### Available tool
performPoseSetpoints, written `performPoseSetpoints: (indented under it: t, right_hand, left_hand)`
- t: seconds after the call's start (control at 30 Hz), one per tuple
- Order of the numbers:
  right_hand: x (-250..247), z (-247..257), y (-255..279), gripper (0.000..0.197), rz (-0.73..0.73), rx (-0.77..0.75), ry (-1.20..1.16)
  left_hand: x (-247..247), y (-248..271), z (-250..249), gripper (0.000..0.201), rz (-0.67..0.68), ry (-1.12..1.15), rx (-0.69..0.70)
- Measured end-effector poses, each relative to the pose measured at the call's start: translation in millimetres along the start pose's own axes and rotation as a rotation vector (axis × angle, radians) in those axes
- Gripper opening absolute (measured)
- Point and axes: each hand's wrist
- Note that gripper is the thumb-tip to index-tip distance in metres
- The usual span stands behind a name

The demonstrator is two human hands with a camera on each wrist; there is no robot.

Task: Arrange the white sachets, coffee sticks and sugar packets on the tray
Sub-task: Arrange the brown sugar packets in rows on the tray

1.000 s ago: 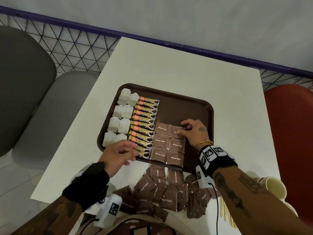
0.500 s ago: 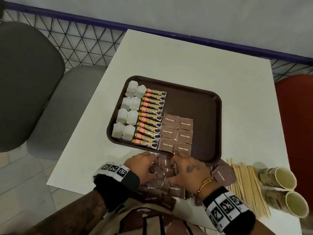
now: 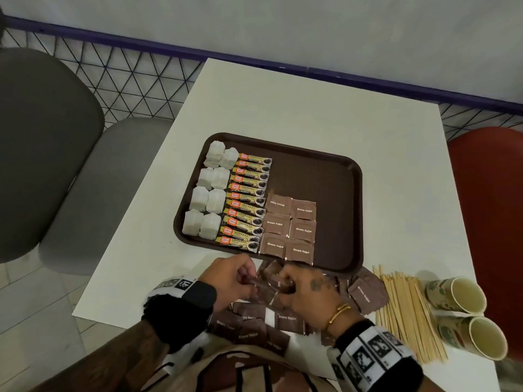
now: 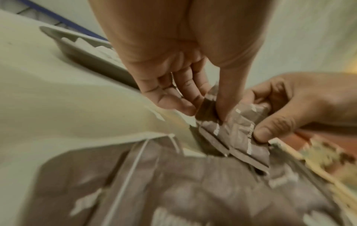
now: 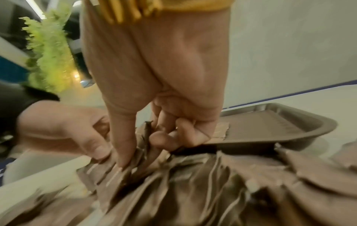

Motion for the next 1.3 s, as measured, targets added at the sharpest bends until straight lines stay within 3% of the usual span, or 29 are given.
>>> performPoseSetpoints:
  t: [0.13, 0.23, 0.4, 0.47, 0.57, 0.73, 0.87, 1.0, 1.17, 1.3]
  right_hand:
    - [-31, -11, -3, 0.019, -0.057, 0.027, -0.430]
    - [-47, -8, -8, 0.018, -0.102, 0.038, -0.769]
    - [-39, 0, -28, 0.025, -0.217, 0.104, -1.063]
    - [-35, 1, -33, 0.033, -0.241, 0.150, -1.107]
    - [-33, 3, -34, 0.036, -0.193, 0.150, -1.173]
    - [-37, 0, -31, 0.008, -0.152, 0.135, -1.288]
    - [-40, -6, -31, 0.020, -0.178, 0.147, -1.366]
    - [-39, -7, -33, 0.016, -0.311, 0.169, -1.351]
    - [-45, -12, -39, 0.021, -0.172, 0.118, -1.014]
    - [-53, -16, -54, 0.012, -0.192, 0.068, -0.832]
  left_hand:
    - [-18, -3, -4, 0.015, 0.023, 0.260, -0.024]
    - [-24, -6, -15, 0.021, 0.040, 0.496, -0.069]
    - [-25, -6, -41, 0.025, 0.171, 0.949, -0.133]
    - [-24, -6, -46, 0.026, 0.188, 0.989, -0.108]
    - [-22, -9, -45, 0.022, 0.109, 0.895, -0.053]
    - [-26, -13, -43, 0.020, 0.013, 0.959, -0.096]
    - [-27, -15, -45, 0.018, -0.001, 1.024, -0.100]
    - [-26, -16, -46, 0.021, -0.033, 1.034, -0.089]
    - [-28, -17, -43, 0.027, -0.055, 0.892, -0.069]
    - [-33, -17, -42, 0.028, -0.099, 0.880, -0.061]
Point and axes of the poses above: each hand's wrist, its own y-axis away from the middle knuckle, its own x-axis out of the palm, z = x × y, and after that the axes turned 8 degrees about -x, right-handed
